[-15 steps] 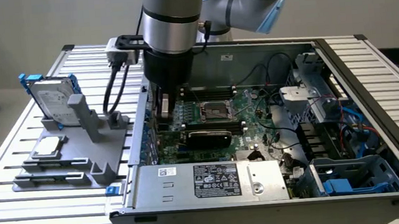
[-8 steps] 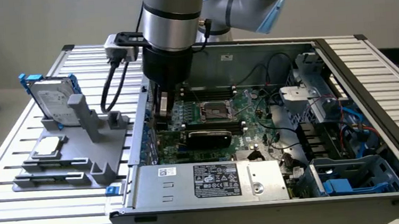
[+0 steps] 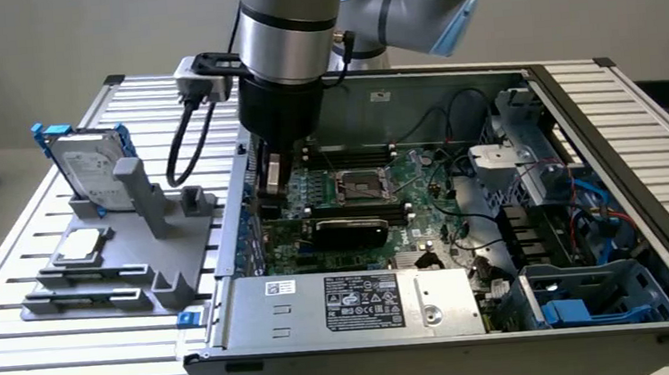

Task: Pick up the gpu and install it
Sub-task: 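Press down on the gpu until it lock into place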

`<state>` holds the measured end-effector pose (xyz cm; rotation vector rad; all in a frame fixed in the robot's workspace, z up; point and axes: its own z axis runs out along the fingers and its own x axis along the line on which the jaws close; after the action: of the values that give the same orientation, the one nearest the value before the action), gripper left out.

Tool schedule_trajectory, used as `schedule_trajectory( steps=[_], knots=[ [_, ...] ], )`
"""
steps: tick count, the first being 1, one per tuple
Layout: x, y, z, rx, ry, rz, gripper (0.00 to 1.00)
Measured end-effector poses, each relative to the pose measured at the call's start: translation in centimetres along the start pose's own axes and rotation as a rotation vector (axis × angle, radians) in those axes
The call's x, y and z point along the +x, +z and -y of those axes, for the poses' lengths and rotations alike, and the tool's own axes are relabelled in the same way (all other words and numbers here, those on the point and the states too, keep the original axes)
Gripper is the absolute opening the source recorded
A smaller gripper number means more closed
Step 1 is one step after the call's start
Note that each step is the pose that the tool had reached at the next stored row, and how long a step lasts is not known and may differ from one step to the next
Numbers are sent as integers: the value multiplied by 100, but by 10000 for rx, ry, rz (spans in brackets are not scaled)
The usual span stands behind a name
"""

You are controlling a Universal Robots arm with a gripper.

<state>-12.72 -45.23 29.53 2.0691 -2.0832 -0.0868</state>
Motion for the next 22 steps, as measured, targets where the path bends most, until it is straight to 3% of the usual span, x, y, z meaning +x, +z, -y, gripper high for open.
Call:
schedule_trajectory(
  steps=[8, 16, 22],
  knots=[
    [-6, -3, -1, -64, 198, 32, 11],
    [-7, -3, -1, -185, 425, 67, 11],
    [-8, -3, -1, -230, 486, 51, 11]
  ],
)
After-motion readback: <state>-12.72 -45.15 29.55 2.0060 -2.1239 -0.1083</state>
